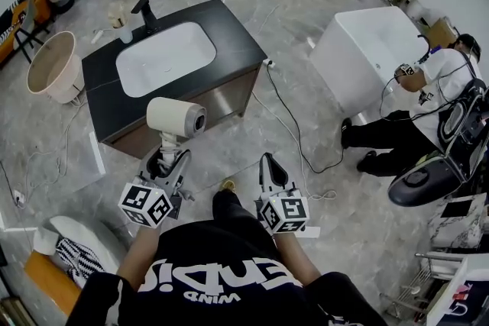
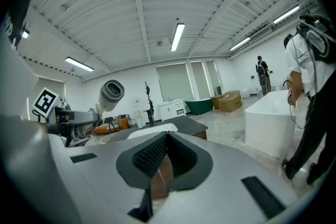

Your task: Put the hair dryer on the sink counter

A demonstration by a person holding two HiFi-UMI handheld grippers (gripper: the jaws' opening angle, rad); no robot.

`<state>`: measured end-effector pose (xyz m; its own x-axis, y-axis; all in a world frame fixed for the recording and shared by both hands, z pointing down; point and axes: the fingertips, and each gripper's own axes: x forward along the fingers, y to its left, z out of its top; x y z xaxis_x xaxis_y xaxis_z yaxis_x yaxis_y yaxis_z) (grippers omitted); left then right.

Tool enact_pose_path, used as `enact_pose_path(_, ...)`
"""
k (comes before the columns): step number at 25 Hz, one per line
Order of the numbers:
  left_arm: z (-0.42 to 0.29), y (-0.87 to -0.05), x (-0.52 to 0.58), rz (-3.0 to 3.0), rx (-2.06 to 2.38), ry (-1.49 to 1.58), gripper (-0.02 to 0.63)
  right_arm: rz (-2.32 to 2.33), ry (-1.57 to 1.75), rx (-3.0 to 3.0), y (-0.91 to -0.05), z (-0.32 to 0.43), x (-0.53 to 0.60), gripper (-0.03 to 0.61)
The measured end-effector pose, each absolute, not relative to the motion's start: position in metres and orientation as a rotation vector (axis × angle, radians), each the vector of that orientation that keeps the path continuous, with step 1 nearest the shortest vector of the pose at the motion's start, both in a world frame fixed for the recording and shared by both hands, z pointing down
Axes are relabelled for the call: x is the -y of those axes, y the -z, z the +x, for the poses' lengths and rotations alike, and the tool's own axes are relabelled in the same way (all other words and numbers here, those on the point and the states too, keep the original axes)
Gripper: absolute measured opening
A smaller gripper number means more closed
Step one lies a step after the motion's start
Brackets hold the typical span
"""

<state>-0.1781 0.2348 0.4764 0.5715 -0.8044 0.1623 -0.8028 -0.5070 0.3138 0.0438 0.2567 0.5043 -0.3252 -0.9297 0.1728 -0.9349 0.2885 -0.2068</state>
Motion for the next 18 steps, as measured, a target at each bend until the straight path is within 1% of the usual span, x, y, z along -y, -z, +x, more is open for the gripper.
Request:
enact_pose_path(11, -0.132, -0.465, -0.132, 2.439, 1.379, 0.035, 0.261, 1.768, -0.401, 2.550, -0.495, 0.097, -0.147, 0.023)
enact_pose_path(18, -0.119, -0.469, -0.088, 2.435, 1.405, 0.010, 0.261, 1.733, -0.412, 2.576, -0.496, 0.100, -0.101, 0.023)
